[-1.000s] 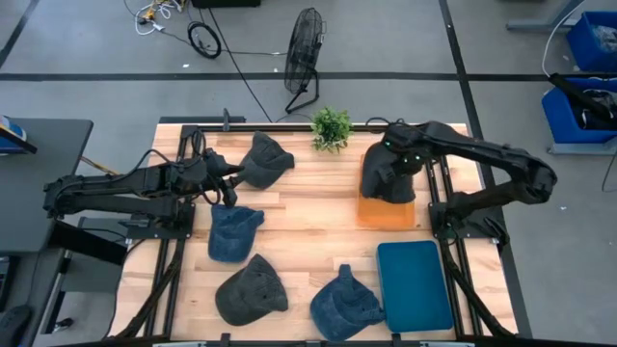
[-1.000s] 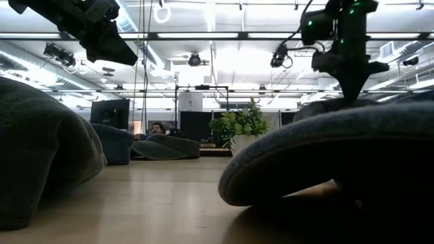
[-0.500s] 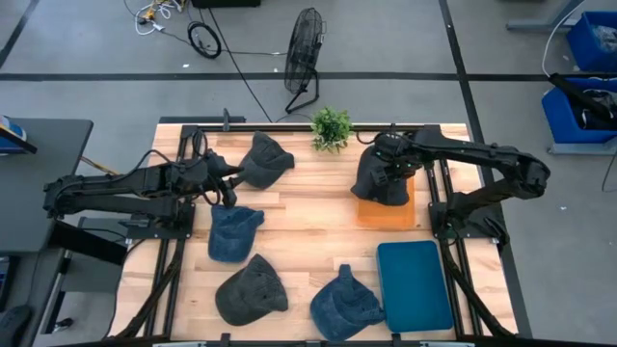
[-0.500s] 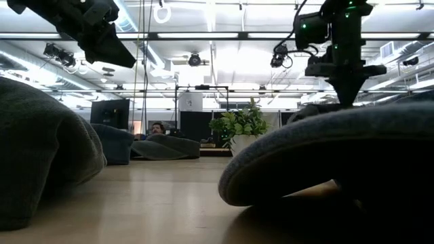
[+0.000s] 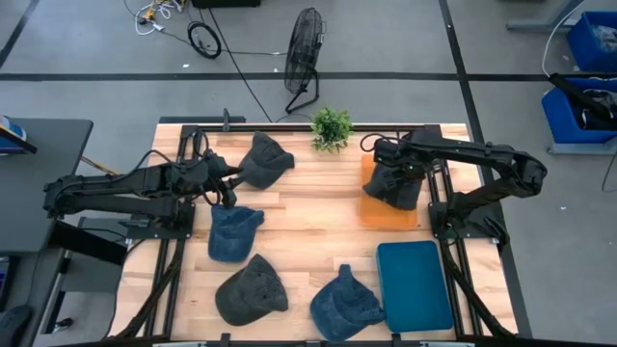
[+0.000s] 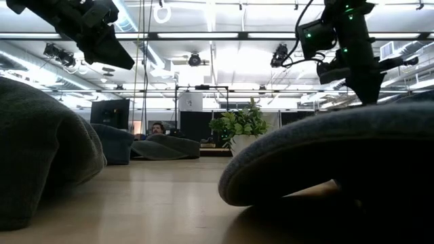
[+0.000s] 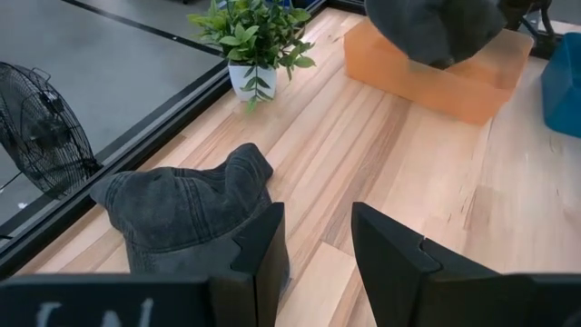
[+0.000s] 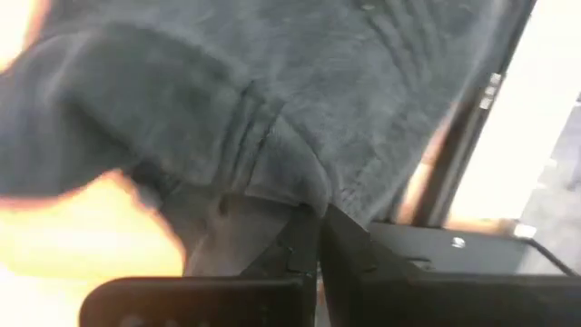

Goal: Pick & Place hat
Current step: Put the middle black cap into the orange bin

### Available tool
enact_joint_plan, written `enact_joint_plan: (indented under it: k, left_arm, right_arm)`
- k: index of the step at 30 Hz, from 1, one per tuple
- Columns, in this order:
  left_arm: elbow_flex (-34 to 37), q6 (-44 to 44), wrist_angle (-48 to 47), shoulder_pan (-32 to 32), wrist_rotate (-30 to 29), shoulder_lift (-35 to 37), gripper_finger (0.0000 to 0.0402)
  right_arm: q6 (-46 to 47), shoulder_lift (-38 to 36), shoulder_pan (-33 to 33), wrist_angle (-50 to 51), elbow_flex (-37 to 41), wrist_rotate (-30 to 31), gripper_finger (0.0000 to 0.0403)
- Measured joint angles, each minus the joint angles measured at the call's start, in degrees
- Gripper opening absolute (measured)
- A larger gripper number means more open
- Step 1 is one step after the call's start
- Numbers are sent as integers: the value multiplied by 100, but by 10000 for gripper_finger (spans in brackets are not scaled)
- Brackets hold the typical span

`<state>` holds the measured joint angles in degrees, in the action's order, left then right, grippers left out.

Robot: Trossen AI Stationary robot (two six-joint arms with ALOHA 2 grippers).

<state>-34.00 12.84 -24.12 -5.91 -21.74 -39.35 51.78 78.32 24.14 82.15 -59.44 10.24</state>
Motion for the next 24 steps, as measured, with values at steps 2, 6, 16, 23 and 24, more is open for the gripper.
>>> enact_joint_plan:
  k: [2,6,16,23,24]
  left_arm:
    - [0,0,0,0,0,0,133]
    - [0,2,0,0,0,-2,133]
    - [0,4,0,0,0,0,133]
    - [0,6,0,-1,0,-1,133]
    - [0,6,0,0,0,0,133]
  right_arm:
    - [-15,0,0,173,0,90,4]
    - [-138,0,0,138,0,290,4]
    - [-1312,0,2,-1112,2,-514,4]
    - [-1040,0,-30,-529,2,-925,4]
    - [-1027,0,-31,-376,2,-938,4]
